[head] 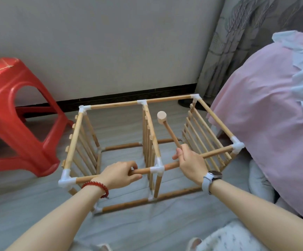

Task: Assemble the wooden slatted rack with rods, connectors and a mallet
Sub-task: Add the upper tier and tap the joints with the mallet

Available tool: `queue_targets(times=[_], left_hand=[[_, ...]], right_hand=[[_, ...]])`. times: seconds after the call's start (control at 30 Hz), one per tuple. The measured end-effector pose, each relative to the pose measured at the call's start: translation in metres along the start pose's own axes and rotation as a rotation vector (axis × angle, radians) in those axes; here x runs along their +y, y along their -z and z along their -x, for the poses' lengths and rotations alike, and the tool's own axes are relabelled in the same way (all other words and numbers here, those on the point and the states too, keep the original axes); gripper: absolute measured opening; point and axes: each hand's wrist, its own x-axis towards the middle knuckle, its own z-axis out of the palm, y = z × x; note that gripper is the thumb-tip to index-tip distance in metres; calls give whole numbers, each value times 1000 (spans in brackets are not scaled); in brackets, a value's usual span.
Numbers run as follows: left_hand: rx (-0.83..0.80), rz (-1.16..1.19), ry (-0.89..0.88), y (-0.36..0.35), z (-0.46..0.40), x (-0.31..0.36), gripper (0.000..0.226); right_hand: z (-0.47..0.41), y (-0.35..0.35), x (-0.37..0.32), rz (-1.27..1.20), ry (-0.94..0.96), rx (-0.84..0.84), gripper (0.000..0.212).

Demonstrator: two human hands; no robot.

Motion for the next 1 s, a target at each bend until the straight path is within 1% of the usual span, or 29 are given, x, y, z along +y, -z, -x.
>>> queue_targets(times=[0.03, 0.07, 0.17, 0.23, 0.3, 0.5, 0.63, 0.83, 0.93, 1.0], left_hand=[[6, 13, -28, -2, -2, 6, 31], [23, 11, -55, -5, -5, 13, 33], [67, -52, -119, -14, -13, 36, 35], [86, -121, -141, -16, -21, 46, 33], [109, -162, -135, -16, -28, 49, 35], [132, -245, -81, -24, -34, 54, 36], [183, -242, -61, -24, -39, 53, 36], [175, -246, -50, -24, -49, 52, 36], [107, -121, -53, -17, -54, 52, 39], [-34, -28, -36, -9, -60, 51, 45]], right_hand=[[-4, 0, 4, 84, 39, 34, 25], [-8, 1, 8, 154, 72, 31, 26], [-18, -3, 18, 345, 138, -80, 27], [-23, -6, 21, 443, 182, -67, 28], [-27, -8, 21, 483, 191, -43, 29], [-31, -14, 23, 484, 148, -33, 30], [-37, -20, 22, 440, 133, -27, 31], [-43, -23, 26, 404, 149, -25, 31], [-49, -18, 23, 375, 112, -39, 30], [-57, -15, 19, 258, 22, -65, 30]])
